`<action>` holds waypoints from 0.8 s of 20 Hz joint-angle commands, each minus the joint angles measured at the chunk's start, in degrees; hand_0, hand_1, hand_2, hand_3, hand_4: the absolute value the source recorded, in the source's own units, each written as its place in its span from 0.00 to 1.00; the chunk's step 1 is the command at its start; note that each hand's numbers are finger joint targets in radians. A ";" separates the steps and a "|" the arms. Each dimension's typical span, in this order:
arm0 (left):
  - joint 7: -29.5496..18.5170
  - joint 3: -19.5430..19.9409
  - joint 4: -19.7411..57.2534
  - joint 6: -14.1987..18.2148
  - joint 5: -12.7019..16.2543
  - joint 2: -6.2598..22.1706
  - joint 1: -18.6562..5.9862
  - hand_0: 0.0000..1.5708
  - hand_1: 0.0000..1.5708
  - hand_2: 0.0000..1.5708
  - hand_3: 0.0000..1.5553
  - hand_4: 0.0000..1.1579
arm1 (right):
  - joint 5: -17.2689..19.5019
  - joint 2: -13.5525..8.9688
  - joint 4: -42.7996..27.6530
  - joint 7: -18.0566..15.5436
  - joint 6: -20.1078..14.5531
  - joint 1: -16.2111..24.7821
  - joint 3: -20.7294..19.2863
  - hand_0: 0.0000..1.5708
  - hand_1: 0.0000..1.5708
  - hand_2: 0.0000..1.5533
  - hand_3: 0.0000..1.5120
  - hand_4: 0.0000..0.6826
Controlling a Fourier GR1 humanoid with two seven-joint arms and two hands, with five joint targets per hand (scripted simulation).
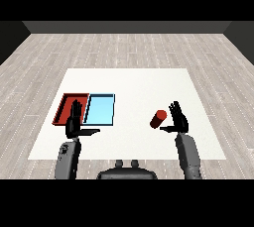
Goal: Pick the red can and put it in the red box
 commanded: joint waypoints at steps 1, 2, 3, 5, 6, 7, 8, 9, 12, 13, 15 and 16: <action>-1.81 0.41 3.62 -0.82 0.49 0.01 -1.62 0.00 0.00 0.00 0.00 0.00 | 0.67 -0.68 8.28 -5.60 1.10 -3.10 -0.59 0.00 0.00 0.00 0.00 0.00; -1.32 -0.58 -0.61 -0.59 -0.83 0.11 2.75 0.00 0.00 0.00 0.00 0.00 | -0.68 1.50 -1.80 1.60 -1.70 0.72 1.49 0.00 0.00 0.00 0.00 0.00; -1.51 3.04 0.29 -3.96 2.60 3.28 2.20 0.00 0.00 0.00 0.00 0.00 | -1.53 0.06 4.52 -0.32 -0.01 -3.21 -0.39 0.00 0.00 0.00 0.00 0.00; 1.27 0.85 -1.94 -0.86 0.90 0.96 0.84 0.00 0.00 0.00 0.00 0.00 | 0.74 1.35 10.04 -5.17 -0.63 -4.24 0.55 0.00 0.00 0.00 0.00 0.00; 1.02 -2.24 -2.49 2.08 -2.31 -1.71 1.02 0.00 0.00 0.00 0.00 0.00 | 0.65 0.33 12.05 -8.41 2.46 -2.97 0.22 0.00 0.00 0.00 0.00 0.00; 0.17 2.22 1.21 -1.59 1.63 1.69 -1.37 0.00 0.00 0.00 0.00 0.00 | -0.81 -0.27 10.39 -3.50 -0.21 -5.63 -0.51 0.00 0.00 0.00 0.00 0.00; -2.56 -1.67 1.60 0.95 -2.70 -1.11 -0.45 0.00 0.00 0.00 0.00 0.00 | 1.96 0.35 15.83 -10.75 1.66 -4.45 0.34 0.00 0.00 0.00 0.00 0.00; -2.68 -0.07 -0.81 -2.09 0.67 0.13 3.39 0.00 0.00 0.00 0.00 0.00 | 0.78 -1.48 18.88 -8.60 0.85 -9.34 -1.46 0.00 0.00 0.00 0.00 0.00; -1.03 -2.28 -0.60 1.03 -1.26 -2.24 1.49 0.00 0.00 0.00 0.00 0.00 | 0.44 0.06 10.68 -4.12 -1.39 -5.85 1.06 0.00 0.00 0.00 0.00 0.00; -0.36 0.94 -0.35 0.63 -0.38 0.35 -0.29 0.00 0.00 0.00 0.00 0.00 | -1.60 1.04 7.98 -2.18 -0.68 -4.42 1.04 0.00 0.00 0.00 0.00 0.00; -3.93 -2.75 3.18 3.12 -3.45 -2.51 -0.56 0.00 0.00 0.00 0.00 0.00 | 0.79 2.31 12.56 -7.01 -1.18 -3.34 2.07 0.00 0.00 0.00 0.00 0.00; -3.07 2.01 4.16 -0.97 0.91 0.89 -1.31 0.00 0.00 0.00 0.00 0.00 | 0.37 0.35 16.56 -7.68 -1.00 -8.20 0.58 0.00 0.00 0.00 0.00 0.00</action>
